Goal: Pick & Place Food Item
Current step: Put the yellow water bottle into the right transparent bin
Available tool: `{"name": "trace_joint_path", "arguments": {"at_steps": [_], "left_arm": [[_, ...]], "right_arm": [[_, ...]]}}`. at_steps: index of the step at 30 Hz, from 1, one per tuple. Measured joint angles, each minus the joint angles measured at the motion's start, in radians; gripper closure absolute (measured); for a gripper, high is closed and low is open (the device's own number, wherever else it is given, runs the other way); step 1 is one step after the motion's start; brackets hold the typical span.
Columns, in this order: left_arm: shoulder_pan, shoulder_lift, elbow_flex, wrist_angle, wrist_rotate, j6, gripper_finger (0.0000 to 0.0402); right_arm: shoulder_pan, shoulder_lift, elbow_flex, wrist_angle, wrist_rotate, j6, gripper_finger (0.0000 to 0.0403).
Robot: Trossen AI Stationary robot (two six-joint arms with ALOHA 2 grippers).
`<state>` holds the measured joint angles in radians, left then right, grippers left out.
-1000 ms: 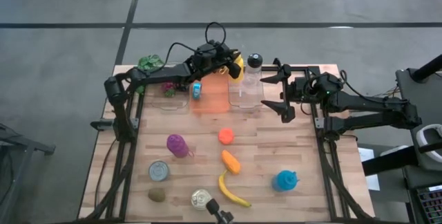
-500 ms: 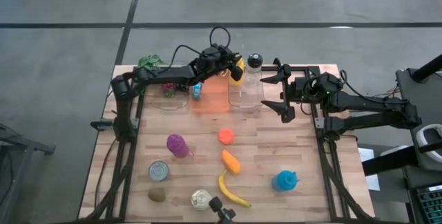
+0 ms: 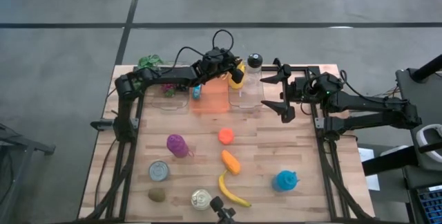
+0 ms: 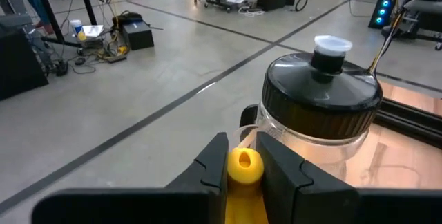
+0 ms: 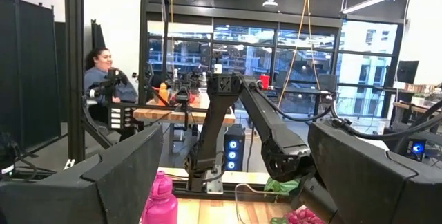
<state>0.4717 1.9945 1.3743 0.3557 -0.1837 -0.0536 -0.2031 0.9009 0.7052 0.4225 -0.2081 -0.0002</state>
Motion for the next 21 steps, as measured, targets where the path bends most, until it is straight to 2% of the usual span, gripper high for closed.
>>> {"name": "trace_joint_path", "arguments": {"at_steps": [5,21], "left_arm": [[0.0,0.0,0.0,-0.005,0.0,0.0,0.0342],[0.001,0.0,0.0,-0.02,-0.002,0.001,0.0239]], "right_arm": [[0.0,0.0,0.0,0.0,0.0,0.0,0.0044],[0.0,0.0,0.0,0.0,0.0,0.0,0.0044]]}}
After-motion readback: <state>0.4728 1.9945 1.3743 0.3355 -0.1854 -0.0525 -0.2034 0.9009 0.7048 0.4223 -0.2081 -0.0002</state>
